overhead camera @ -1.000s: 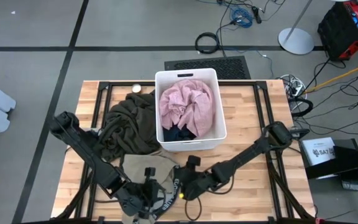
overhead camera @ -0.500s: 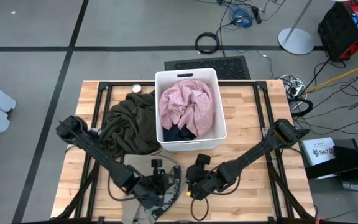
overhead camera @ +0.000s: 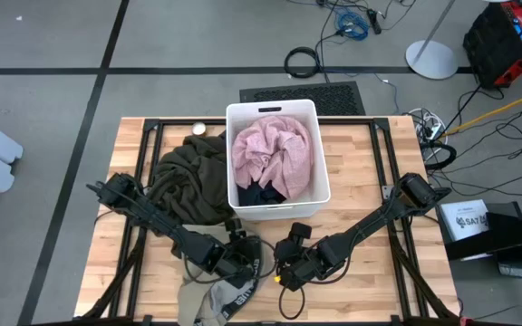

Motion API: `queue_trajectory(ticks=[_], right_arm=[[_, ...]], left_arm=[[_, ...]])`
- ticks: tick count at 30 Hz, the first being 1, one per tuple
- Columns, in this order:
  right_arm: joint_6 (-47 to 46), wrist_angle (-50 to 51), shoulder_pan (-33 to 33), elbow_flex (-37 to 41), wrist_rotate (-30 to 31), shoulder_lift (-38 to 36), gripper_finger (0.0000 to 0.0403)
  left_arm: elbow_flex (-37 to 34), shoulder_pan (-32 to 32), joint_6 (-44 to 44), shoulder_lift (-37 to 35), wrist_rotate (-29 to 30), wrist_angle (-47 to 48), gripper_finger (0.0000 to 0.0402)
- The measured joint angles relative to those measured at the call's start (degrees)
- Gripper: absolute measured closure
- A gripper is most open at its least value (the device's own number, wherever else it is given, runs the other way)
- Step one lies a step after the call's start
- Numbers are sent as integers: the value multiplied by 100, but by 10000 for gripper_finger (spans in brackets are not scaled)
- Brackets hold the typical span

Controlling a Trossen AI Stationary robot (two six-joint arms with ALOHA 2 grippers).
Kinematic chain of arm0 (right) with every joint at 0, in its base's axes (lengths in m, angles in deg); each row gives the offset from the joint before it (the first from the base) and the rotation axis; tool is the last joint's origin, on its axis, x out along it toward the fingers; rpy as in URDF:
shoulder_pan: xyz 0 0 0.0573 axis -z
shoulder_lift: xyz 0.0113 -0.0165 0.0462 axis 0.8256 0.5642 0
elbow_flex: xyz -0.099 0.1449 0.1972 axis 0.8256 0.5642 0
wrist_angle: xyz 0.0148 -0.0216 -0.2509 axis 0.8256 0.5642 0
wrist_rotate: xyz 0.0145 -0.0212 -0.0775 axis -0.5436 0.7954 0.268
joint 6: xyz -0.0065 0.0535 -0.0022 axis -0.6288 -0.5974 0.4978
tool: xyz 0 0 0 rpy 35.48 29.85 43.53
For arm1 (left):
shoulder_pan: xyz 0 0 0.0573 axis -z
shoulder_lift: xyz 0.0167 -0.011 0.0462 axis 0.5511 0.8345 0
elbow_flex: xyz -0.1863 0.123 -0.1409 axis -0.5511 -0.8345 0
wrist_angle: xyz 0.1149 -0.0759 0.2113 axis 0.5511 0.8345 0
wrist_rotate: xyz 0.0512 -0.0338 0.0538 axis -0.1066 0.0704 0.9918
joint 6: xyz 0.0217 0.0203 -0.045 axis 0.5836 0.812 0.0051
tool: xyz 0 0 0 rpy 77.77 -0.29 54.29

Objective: Sort clothes
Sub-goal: Put the light brown shorts into the laundry bin

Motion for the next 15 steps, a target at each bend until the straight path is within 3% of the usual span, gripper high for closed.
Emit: queue_trajectory(ticks=[3,7,15], right_arm=[[1,4,0,0,-5,0,102],[2,16,0,0,-6,0,102],[2,46,0,0,-6,0,102]], left_arm=[[0,6,54,93,161,182,253],[1,220,801,116,392,-112,253],[510,614,1255,74,1537,322,253]])
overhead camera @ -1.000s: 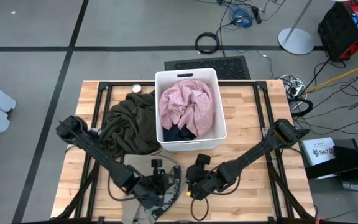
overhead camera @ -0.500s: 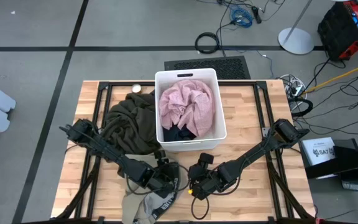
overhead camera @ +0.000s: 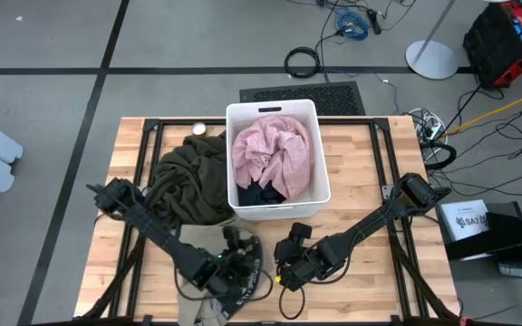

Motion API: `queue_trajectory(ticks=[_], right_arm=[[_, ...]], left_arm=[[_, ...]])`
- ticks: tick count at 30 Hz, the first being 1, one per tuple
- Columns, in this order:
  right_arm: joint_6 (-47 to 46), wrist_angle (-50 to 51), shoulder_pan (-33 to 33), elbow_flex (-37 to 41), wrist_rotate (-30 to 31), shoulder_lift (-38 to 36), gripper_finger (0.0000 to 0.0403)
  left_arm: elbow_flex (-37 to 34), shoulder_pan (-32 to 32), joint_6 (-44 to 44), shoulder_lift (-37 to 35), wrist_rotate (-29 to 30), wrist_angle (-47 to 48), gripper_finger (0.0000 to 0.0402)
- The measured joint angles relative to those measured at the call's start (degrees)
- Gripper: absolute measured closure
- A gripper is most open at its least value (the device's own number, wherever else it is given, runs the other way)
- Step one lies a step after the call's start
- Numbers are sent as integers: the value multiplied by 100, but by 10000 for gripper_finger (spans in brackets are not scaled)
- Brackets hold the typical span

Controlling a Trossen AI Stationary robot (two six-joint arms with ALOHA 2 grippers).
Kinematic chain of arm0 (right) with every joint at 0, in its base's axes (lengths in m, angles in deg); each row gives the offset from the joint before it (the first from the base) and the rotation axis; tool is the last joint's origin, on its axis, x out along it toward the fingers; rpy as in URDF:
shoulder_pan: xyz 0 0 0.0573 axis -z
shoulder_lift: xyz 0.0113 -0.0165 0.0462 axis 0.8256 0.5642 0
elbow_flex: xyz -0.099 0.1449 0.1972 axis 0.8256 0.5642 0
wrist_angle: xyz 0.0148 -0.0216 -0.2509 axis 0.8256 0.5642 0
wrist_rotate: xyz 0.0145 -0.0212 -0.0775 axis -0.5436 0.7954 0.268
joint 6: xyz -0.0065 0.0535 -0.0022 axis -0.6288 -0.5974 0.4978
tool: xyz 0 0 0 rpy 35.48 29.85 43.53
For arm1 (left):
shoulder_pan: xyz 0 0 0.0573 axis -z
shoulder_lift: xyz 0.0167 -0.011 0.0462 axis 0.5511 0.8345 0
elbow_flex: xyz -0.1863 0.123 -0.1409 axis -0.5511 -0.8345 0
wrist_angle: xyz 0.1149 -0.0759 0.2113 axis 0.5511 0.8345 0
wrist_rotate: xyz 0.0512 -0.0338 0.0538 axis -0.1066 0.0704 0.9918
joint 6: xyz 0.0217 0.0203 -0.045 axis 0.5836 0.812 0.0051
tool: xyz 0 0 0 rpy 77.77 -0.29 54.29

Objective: Sort clothes
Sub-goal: Put the light brown shorts into the laundry bin

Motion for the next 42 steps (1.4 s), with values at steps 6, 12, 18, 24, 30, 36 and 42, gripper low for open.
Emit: queue_trajectory(ticks=[6,12,18,24,30,36,42], right_arm=[[0,13,-2,0,-4,0,102],[0,13,-2,0,-4,2,102],[-1,15,-2,0,-7,2,102],[-2,13,-4,0,-4,2,102],[-59,242,-7,0,422,4,102],[-258,595,107,0,1174,4,102],[-804,1160,150,-2,1209,4,102]], left_arm=[[38,-35,-588,3,98,656,253],[-151,-287,-1212,30,-581,873,253],[-228,-429,-1515,28,-791,824,253],[-401,-616,-1517,28,-1033,661,253],[-526,-831,-1513,28,-1127,496,279],[-526,-774,-1341,28,-1143,495,387],[-526,-519,-1305,11,-910,525,395]])
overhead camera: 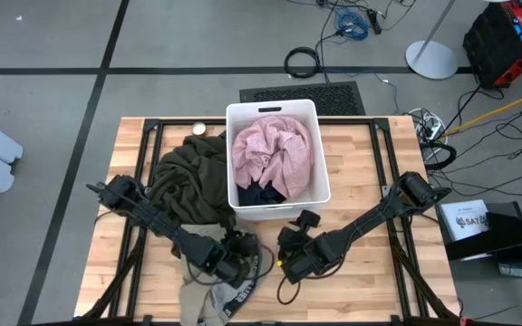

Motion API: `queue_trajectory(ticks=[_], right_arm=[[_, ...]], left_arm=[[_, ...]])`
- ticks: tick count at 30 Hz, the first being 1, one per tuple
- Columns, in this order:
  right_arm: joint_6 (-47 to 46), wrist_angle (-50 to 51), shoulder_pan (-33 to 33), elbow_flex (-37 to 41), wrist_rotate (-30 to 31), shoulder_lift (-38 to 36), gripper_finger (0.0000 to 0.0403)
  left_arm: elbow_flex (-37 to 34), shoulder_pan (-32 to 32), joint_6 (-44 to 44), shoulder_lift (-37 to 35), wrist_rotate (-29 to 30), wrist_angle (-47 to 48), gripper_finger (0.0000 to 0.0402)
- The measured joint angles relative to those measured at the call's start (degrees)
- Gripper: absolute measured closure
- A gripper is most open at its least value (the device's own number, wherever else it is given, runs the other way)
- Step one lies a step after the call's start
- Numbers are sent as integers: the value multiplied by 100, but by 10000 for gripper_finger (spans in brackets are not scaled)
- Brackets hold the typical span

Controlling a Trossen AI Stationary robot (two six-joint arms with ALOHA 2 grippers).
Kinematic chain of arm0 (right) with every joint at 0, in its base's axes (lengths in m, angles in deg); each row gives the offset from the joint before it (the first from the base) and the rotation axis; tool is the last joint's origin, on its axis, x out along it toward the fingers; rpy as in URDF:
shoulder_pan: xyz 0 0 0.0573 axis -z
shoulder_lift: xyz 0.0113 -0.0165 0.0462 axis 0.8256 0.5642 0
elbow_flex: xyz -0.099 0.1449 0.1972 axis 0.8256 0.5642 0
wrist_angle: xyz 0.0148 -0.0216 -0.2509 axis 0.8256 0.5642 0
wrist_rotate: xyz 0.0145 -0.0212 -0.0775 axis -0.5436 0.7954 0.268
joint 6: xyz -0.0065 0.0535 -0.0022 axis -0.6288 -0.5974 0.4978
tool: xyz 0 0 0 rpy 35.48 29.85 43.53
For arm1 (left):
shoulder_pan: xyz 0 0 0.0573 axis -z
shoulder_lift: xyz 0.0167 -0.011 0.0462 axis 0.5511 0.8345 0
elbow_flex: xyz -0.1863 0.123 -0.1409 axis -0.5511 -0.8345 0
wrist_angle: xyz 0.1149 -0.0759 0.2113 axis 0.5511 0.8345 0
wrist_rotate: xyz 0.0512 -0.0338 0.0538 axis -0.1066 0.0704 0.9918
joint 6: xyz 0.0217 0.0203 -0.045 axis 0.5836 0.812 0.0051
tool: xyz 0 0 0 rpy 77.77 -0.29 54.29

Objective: Sort clothes
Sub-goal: Put the light brown shorts into the laundry bin

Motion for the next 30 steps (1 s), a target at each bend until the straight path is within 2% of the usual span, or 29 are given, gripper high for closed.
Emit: queue_trajectory(ticks=[4,10,13,16,20,23,26,30], right_arm=[[-916,1120,-69,0,10,0,102],[-2543,2809,-283,0,163,0,104],[-2980,3161,-405,0,300,0,111],[-2934,3027,-510,0,310,-12,125],[-2041,2039,-674,0,488,-183,148],[-776,810,-772,0,607,-371,160],[1026,-675,-804,0,559,-566,164],[2749,-2074,-772,-2,549,-778,164]], left_arm=[[0,290,4,-169,482,49,398],[0,742,-174,-634,1596,444,399],[0,969,-315,-865,2047,506,399],[0,1140,-315,-1120,2268,426,399],[0,1273,-215,-1494,2305,268,399],[0,1321,459,-1742,2251,-271,399],[0,1321,1458,-1946,1734,-1173,399],[0,1308,2752,-2169,497,-2519,400]])
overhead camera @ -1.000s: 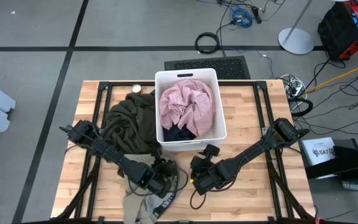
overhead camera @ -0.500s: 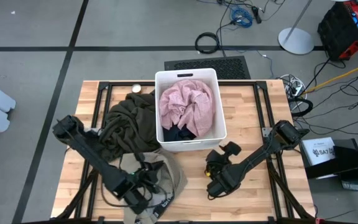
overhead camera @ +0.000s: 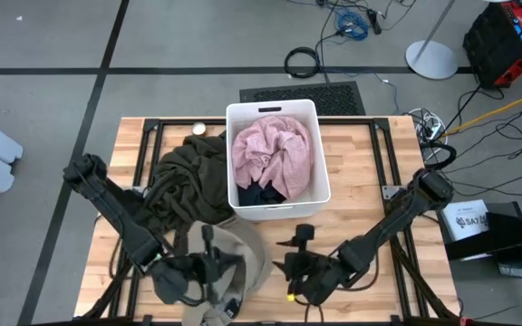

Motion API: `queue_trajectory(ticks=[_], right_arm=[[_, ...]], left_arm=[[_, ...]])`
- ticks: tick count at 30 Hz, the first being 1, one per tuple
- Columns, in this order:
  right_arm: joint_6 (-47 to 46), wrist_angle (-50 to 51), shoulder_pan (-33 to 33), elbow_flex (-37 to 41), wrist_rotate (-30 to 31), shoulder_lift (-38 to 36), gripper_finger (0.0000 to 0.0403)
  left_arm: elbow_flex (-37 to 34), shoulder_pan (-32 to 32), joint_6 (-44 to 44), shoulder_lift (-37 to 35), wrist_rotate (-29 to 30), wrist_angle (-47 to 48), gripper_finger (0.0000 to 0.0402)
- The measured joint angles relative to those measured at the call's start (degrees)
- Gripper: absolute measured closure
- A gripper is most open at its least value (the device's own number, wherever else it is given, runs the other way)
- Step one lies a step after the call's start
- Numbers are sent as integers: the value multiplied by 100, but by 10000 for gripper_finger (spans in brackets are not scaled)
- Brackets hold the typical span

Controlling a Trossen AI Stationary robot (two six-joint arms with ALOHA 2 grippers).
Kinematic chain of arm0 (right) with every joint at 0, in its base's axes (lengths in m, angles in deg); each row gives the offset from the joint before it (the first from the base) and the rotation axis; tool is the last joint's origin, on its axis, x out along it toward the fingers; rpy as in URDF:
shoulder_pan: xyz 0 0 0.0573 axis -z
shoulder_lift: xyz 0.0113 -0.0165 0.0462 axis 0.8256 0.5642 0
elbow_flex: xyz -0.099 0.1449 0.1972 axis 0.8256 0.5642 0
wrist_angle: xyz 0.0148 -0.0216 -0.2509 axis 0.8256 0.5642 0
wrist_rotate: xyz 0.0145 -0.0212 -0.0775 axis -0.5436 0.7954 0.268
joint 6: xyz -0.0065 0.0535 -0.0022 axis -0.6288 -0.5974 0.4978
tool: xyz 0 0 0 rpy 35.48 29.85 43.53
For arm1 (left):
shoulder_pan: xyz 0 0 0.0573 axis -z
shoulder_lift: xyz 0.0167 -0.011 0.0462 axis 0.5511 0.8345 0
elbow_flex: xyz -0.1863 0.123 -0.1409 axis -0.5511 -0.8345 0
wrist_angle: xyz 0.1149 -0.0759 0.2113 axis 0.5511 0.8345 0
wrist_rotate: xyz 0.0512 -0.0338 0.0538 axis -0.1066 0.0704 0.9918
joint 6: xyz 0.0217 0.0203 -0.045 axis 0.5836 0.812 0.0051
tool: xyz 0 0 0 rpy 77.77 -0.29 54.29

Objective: Sort clothes
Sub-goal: Put the light brown shorts into the laundry bin

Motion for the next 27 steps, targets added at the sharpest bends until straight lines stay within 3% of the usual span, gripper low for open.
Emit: queue_trajectory(ticks=[6,8,11,14,20,23,27], right_arm=[[1081,-988,22,0,2,-418,164],[1374,-1393,-1,0,-134,-548,164],[1853,-2093,-15,0,-1039,-667,164],[2090,-2524,-23,0,-1461,-631,164],[1976,-2475,-10,0,-1437,-597,164],[2167,-2488,0,0,-1150,-592,164],[2317,-2512,118,0,-1401,-592,164]], left_arm=[[0,2,345,-361,-1274,-507,400],[0,2,345,-416,-1350,-513,398],[0,-55,343,-462,-1355,-509,396],[0,-148,285,-469,-1356,-519,395],[0,-353,194,-469,-1705,-503,393],[0,-421,189,-469,-1959,-505,393],[2,-494,83,-456,-2205,-507,392]])
